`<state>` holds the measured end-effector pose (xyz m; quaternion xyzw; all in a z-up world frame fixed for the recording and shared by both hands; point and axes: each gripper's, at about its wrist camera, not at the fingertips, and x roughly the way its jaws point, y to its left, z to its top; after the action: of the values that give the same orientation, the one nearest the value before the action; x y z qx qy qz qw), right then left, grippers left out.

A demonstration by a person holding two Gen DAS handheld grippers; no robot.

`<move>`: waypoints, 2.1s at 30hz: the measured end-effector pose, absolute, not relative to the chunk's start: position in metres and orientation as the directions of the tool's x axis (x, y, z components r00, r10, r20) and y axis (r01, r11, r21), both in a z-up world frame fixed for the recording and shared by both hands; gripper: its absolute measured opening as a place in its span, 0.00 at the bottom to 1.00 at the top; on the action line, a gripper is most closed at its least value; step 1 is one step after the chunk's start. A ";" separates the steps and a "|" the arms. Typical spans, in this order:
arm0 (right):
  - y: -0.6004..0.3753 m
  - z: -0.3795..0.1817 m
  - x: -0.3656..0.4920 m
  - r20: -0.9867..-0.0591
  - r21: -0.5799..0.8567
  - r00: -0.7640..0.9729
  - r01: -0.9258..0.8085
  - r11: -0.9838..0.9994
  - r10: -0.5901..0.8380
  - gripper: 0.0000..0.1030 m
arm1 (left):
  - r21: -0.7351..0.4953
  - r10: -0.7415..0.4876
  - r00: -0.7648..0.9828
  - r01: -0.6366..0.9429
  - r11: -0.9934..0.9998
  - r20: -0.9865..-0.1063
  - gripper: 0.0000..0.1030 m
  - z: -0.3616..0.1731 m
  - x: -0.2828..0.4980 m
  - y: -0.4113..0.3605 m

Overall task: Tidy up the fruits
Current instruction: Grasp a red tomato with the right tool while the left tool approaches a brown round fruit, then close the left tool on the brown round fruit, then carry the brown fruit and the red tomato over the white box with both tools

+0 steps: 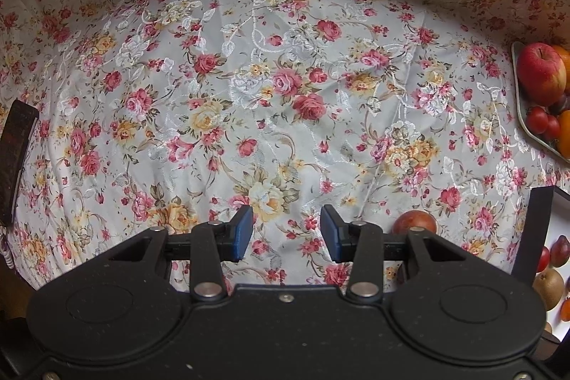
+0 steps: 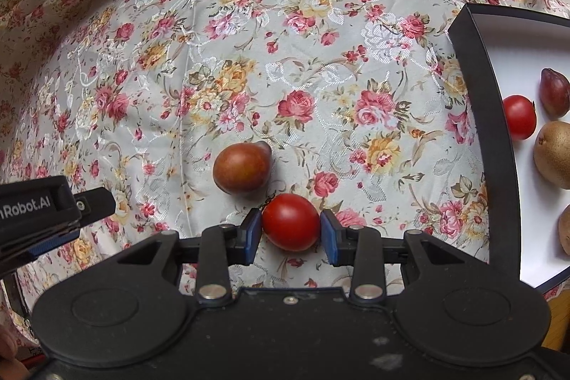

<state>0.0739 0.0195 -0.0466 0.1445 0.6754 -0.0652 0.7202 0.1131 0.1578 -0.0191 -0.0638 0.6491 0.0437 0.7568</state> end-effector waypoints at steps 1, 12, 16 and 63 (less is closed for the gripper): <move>0.020 -0.046 0.074 -0.992 0.115 0.085 0.275 0.954 0.095 0.36 | -0.041 -0.018 0.152 -0.149 0.988 -0.988 0.50 -0.019 0.113 0.157; -0.012 -0.027 0.074 -0.984 0.150 0.146 0.375 0.915 0.101 0.35 | -0.068 -0.055 0.132 -0.102 0.992 -0.990 0.50 -0.027 0.116 0.136; -0.029 -0.019 0.073 -0.981 0.159 0.167 0.411 0.898 0.097 0.35 | -0.083 -0.071 0.129 -0.083 0.993 -0.989 0.50 -0.029 0.118 0.124; -0.087 0.005 0.069 -0.968 0.185 0.236 0.464 0.866 0.080 0.35 | -0.046 -0.042 0.151 -0.023 0.999 -0.988 0.47 -0.044 0.109 0.042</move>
<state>0.0691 -0.0869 0.0048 0.2251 0.6049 -0.1275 0.7531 0.1088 0.0418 -0.0445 -0.0248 0.6516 -0.0064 0.7581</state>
